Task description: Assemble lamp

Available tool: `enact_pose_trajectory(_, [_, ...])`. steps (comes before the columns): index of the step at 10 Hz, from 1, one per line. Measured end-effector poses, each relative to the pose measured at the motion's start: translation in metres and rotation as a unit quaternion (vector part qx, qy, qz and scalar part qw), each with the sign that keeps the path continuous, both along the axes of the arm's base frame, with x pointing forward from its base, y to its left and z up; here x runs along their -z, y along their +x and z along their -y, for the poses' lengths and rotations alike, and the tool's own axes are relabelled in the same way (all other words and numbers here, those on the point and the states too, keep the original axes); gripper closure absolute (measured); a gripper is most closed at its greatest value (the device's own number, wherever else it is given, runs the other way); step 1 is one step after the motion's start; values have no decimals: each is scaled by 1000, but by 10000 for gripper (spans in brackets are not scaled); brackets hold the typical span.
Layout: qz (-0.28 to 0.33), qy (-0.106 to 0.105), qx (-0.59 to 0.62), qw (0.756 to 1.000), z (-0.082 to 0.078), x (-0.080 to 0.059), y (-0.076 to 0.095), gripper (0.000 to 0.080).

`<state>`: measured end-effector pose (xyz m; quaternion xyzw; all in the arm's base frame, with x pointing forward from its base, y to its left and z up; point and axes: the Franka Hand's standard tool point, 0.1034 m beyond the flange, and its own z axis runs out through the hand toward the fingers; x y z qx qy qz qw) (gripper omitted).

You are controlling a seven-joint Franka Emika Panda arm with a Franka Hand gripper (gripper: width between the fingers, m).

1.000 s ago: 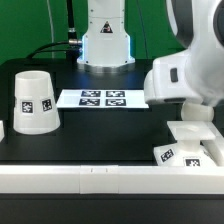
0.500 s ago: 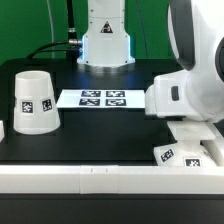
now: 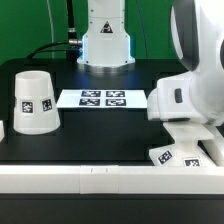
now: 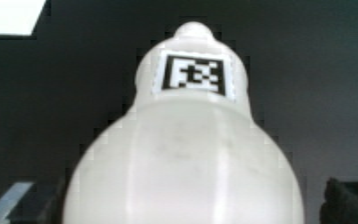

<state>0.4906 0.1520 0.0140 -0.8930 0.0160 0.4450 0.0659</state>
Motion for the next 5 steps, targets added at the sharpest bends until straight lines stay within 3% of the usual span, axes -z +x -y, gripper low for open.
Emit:
enact_pose_trajectory(1, [1, 0, 0, 1000, -1, 0, -1, 101])
enact_pose_trajectory(2, [1, 0, 0, 1000, -1, 0, 0, 229])
enact_pose_trajectory(5, [1, 0, 0, 1000, -1, 0, 0, 224])
